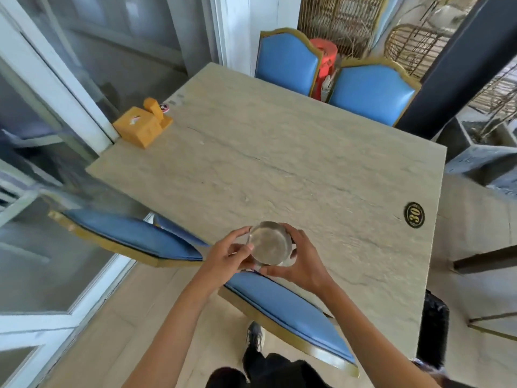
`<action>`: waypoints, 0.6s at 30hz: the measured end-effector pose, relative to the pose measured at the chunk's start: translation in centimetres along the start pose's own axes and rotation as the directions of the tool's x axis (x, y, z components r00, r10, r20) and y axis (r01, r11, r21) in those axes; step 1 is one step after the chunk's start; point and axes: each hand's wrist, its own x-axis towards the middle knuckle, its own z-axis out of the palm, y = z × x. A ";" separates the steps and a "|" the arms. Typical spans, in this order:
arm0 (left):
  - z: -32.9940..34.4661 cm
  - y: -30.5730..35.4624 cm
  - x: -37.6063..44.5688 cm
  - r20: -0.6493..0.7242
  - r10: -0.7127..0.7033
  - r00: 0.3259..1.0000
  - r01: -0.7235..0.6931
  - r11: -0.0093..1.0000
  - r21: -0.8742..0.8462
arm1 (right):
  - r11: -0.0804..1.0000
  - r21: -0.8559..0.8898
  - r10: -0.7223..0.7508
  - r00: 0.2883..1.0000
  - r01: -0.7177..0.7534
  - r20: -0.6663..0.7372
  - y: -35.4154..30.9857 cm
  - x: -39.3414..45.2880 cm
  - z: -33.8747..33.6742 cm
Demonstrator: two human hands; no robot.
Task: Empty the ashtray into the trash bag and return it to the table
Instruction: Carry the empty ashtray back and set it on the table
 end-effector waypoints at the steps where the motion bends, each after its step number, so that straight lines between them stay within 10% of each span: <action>1: -0.6 0.3 0.8 0.005 -0.005 1.000 0.005 1.000 0.012 | 1.000 -0.005 0.014 1.000 -0.014 -0.015 -0.3 0.7 0.3; 18: -6.5 -2.3 15.7 0.092 -0.194 0.977 0.176 0.969 0.174 | 0.945 -0.030 0.301 0.898 -0.327 -0.320 0.3 5.3 4.2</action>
